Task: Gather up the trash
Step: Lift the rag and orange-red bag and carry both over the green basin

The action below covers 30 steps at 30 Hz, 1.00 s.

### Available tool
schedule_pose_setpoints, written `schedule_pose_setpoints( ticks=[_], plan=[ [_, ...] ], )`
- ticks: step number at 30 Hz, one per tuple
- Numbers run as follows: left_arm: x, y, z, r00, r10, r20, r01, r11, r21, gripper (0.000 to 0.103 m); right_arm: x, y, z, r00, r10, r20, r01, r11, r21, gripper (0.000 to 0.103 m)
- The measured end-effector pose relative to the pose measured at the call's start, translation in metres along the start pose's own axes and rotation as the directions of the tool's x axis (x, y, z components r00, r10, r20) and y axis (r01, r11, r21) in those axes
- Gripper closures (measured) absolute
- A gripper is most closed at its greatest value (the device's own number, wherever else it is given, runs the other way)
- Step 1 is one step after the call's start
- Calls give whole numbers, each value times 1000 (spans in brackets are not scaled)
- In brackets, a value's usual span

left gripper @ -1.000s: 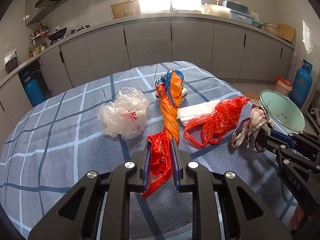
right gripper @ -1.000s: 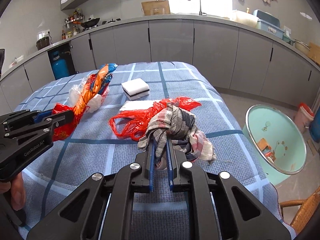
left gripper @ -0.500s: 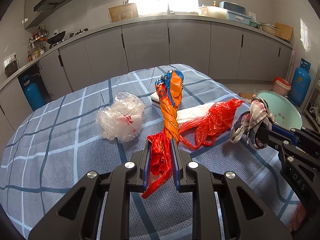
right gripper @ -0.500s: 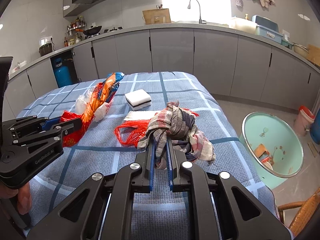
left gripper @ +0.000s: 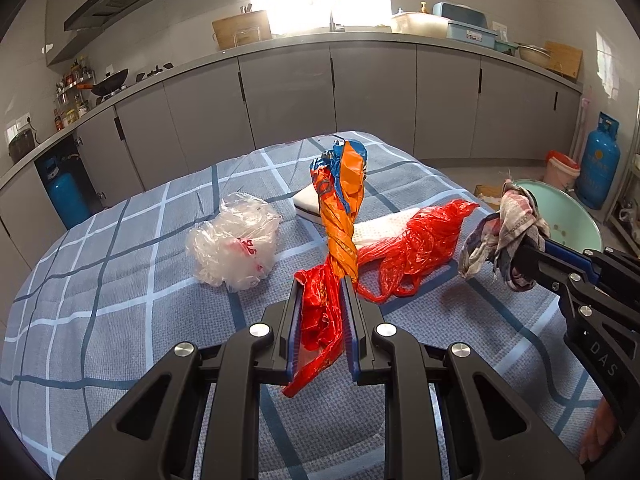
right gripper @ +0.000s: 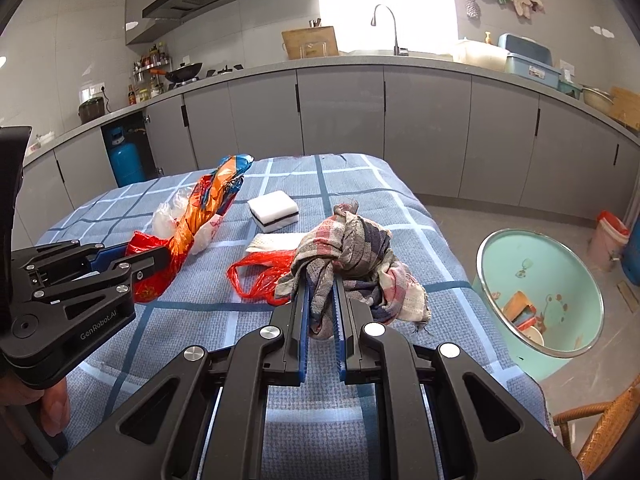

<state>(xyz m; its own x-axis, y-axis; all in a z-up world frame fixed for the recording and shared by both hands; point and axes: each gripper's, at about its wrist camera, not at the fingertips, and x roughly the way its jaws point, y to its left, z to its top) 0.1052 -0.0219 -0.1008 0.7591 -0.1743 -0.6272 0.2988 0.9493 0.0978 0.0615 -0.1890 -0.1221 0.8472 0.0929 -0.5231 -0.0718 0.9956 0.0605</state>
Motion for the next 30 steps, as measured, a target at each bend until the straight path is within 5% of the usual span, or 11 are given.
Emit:
schedule_pose_setpoints(
  ticks=[17, 30],
  plan=[
    [-1, -28, 20, 999, -27, 18, 26, 999, 34, 84, -10, -24, 1, 999, -32, 31, 30, 998, 63, 91],
    [0, -79, 52, 991, -122, 45, 118, 989, 84, 84, -16, -68, 4, 993, -110, 45, 101, 983, 156, 91]
  ],
)
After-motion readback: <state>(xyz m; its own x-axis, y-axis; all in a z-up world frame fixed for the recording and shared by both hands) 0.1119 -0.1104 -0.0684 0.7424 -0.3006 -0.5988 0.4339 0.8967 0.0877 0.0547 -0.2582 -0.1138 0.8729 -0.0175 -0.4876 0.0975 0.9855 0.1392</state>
